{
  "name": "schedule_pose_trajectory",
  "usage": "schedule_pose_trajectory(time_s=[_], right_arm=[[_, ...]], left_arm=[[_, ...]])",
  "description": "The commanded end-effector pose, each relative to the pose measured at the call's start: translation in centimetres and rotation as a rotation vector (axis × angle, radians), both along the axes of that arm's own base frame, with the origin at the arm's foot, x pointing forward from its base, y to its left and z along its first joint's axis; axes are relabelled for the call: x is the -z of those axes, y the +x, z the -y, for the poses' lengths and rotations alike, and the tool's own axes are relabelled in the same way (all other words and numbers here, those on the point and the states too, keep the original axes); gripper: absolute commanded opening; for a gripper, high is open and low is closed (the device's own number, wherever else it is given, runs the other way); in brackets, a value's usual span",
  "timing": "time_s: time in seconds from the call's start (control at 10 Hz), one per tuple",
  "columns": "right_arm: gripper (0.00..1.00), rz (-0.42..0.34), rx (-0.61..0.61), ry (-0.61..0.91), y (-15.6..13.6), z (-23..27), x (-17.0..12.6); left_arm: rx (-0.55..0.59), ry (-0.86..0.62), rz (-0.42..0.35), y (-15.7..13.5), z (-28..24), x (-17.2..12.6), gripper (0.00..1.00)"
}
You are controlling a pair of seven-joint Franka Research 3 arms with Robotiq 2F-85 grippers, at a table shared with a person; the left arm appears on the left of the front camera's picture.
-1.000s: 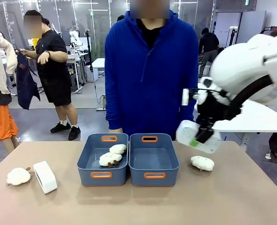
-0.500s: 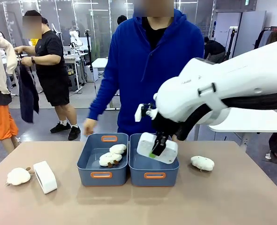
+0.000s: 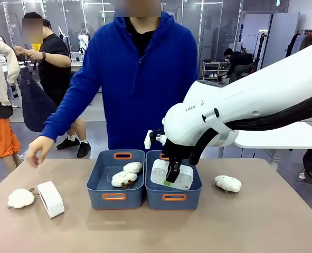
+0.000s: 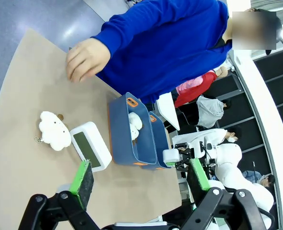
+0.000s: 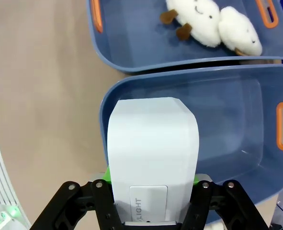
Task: Sort the digital clocks into the basket.
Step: Pick up the Digital clock from the table and place it into the empty Plastic storage basket.
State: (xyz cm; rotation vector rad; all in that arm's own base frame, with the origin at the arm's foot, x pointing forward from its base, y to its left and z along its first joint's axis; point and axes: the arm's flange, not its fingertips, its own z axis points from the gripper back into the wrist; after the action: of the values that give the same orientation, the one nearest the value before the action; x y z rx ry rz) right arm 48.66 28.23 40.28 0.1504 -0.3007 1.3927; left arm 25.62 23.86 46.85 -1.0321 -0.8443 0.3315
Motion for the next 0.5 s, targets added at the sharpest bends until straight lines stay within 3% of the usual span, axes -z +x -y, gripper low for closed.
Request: schedule_pose_trajectory(time_s=[0.0, 0.1, 0.2, 0.3, 0.4], right_arm=[[0.00, -0.063, -0.068, -0.021, 1.2, 0.2, 1.1], [0.00, -0.073, -0.085, -0.027, 1.5, 0.5, 2.0], [0.65, -0.089, -0.103, -0.035, 1.8, 0.9, 2.4], [0.70, -0.090, -0.108, -0.040, 1.7, 1.1, 2.2], [0.88, -0.086, -0.108, -0.036, 1.5, 1.2, 1.7]], left_arm=[[0.012, -0.004, 0.005, -0.1, -0.2, 0.0, 1.00], [0.012, -0.004, 0.005, -0.1, -0.2, 0.0, 1.00], [0.012, -0.004, 0.005, -0.1, -0.2, 0.0, 1.00], [0.012, -0.004, 0.005, -0.1, -0.2, 0.0, 1.00], [0.012, -0.004, 0.005, -0.1, -0.2, 0.0, 1.00]])
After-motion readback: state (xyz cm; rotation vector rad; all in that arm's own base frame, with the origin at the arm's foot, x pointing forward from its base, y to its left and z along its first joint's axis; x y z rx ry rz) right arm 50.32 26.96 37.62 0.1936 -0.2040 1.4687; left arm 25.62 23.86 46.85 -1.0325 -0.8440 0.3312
